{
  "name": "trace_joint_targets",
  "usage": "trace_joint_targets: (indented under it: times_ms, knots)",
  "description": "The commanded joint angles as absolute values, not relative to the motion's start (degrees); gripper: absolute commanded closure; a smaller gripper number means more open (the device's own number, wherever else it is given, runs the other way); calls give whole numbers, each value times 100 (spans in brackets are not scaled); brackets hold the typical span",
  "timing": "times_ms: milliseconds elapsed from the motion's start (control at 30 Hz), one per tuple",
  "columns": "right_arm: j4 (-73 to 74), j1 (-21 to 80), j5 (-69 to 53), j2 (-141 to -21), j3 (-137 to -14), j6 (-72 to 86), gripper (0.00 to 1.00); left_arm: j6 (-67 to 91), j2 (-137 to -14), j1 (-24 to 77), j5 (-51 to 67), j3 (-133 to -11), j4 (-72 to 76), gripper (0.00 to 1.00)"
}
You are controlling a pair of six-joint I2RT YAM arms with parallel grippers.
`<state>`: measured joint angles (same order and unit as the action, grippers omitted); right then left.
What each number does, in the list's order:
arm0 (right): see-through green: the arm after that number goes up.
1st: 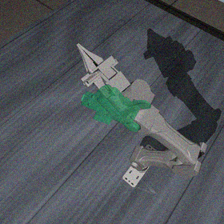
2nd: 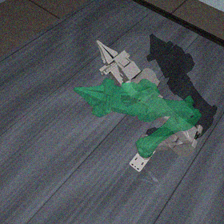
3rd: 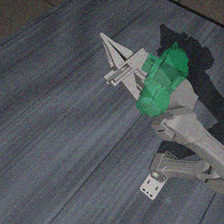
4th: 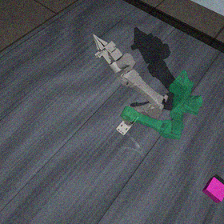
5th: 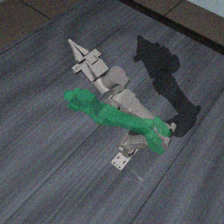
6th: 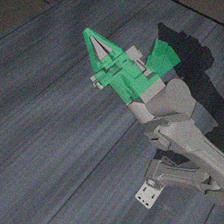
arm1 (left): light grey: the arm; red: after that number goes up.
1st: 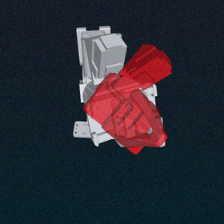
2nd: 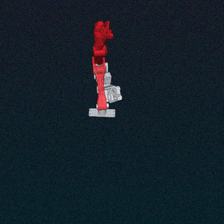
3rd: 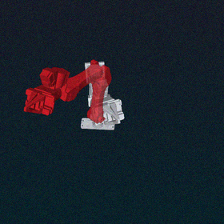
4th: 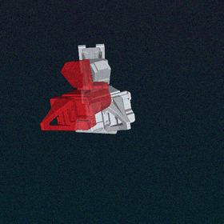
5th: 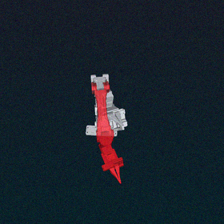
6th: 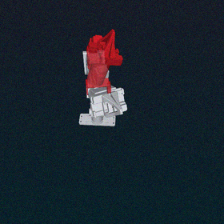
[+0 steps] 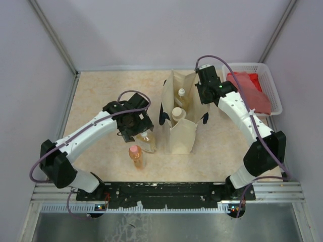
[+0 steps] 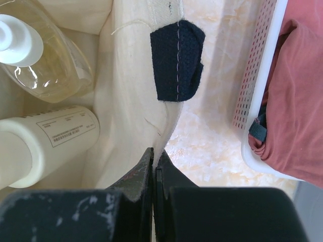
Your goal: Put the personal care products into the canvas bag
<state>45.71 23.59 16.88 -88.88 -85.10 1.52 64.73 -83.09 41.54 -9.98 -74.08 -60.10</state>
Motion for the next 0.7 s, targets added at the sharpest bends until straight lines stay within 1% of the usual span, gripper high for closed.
trace_joint_targets:
  times_ms: [0, 67, 133, 233, 367, 533, 667]
  knots:
    - [4649, 2382, 1755, -8600, -8527, 25, 100, 6923, -8547, 4174, -1144, -7383, -5855, 0]
    - [4641, 2382, 1743, -8588, -8516, 26, 100, 6977, -8626, 4175, -1157, -7376, -5852, 1]
    - [4626, 2382, 1737, -8578, -8492, 20, 100, 6994, -8693, 4175, -1194, -7363, -5780, 4]
    - [4612, 2382, 1732, -8569, -8462, 9, 100, 6956, -8825, 4175, -1189, -7370, -5685, 15]
    - [4575, 2374, 1741, -8544, -8416, 2, 100, 6941, -8958, 4175, -1163, -7451, -5729, 33]
    - [4563, 2356, 1765, -8522, -8401, -1, 100, 6901, -8991, 4166, -1179, -7464, -5675, 53]
    - [4546, 2334, 1779, -8525, -8389, -10, 100, 6820, -8973, 4119, -1182, -7438, -5599, 66]
